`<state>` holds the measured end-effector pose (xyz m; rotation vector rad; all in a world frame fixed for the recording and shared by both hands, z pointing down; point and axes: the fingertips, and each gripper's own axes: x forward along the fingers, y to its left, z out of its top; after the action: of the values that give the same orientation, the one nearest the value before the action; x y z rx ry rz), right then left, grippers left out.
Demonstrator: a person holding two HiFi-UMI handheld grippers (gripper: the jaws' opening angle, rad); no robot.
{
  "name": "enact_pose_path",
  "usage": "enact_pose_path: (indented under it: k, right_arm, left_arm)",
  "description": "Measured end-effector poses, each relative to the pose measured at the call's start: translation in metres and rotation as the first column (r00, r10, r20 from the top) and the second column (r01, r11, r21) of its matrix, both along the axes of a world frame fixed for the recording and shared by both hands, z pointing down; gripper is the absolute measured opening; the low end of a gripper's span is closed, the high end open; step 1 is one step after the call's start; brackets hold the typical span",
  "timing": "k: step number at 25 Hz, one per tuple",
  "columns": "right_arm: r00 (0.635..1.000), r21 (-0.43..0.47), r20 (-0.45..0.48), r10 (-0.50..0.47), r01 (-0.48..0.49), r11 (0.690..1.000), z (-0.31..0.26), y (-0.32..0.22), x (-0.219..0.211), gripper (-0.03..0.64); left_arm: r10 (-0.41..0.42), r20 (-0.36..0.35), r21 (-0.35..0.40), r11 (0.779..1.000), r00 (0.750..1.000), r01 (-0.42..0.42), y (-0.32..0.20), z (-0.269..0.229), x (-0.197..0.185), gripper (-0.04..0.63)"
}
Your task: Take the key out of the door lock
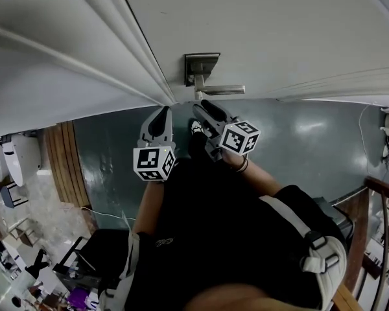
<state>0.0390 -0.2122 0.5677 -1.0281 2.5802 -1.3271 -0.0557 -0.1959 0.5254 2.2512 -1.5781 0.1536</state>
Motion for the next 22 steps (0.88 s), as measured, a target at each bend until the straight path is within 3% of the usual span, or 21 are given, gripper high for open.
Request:
enact_pose_path:
  k: [6, 14, 22]
  right_arm:
    - [0.997, -0.052, 0.061, 0.054, -0.051, 0.997, 0.007, -0.019, 0.008, 0.187]
    - [0.946, -0.221, 0.276, 0.171, -0.111, 0.969, 0.005, -0.046, -0.001, 0.184]
    - [0.881, -0.33, 0.374, 0.291, -0.167, 0.929, 0.009, -0.061, 0.002, 0.072]
  left_arm:
    - [-0.001, -0.001, -0.025, 1.0, 1.0, 0.001, -0.002, 0.01, 0.008, 0.025]
    - [-0.037, 0.011, -0.032, 0.999, 0.999, 0.038, 0.0, 0.007, -0.002, 0.025]
    - [-0.047, -0.001, -0.034, 0.998, 0.999, 0.047, -0.001, 0.01, -0.001, 0.025]
